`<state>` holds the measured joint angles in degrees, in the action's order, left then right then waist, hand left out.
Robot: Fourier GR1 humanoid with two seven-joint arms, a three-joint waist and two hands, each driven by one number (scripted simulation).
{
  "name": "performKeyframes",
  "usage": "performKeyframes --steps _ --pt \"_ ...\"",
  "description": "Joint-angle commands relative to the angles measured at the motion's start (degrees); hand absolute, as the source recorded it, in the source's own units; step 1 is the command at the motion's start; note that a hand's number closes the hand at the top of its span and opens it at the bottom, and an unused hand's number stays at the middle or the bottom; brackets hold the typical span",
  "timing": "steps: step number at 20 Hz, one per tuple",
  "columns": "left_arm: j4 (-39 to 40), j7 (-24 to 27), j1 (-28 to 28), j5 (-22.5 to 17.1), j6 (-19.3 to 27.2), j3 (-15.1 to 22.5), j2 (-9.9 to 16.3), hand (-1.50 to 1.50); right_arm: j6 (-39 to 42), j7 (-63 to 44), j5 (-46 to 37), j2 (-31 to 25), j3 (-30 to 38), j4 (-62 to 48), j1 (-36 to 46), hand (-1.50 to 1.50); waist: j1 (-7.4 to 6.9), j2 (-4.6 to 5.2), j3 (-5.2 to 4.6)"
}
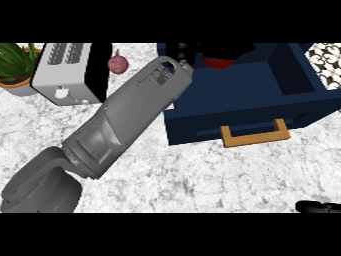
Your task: Pick up the can, place it into the drawer and close the drawer
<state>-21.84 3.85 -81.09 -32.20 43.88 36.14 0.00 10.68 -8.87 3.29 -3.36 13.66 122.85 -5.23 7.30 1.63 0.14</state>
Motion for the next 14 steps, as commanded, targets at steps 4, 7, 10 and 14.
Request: performKeyframes --steps 4,7,10,14 --pt "-2.20 -1.42 -0.92 -3.72 3.23 0.72 0.00 -1.50 1.38 4.59 -7.82 -3.65 -1.11 2.70 -0.27 -1.50 0.33 -0.01 0.01" --pt "-2.31 0.78 1.58 -5.48 1.95 -0.20 0.00 -1.50 1.24 5.76 -11.49 -5.58 -1.27 2.72 1.12 -1.50 -1.26 -0.09 -0.05" --pt "-2.41 1.54 0.37 -7.15 2.10 -0.74 0.00 -1.50 1.66 7.16 -13.65 -8.38 -0.65 0.81 4.29 -1.50 -1.09 0.18 -0.02" --pt "-3.27 3.36 -0.14 -8.81 3.93 -1.07 0.00 -1.50 0.83 10.14 -22.12 -7.13 -6.37 3.52 0.72 -1.50 -1.38 -0.11 -0.03"
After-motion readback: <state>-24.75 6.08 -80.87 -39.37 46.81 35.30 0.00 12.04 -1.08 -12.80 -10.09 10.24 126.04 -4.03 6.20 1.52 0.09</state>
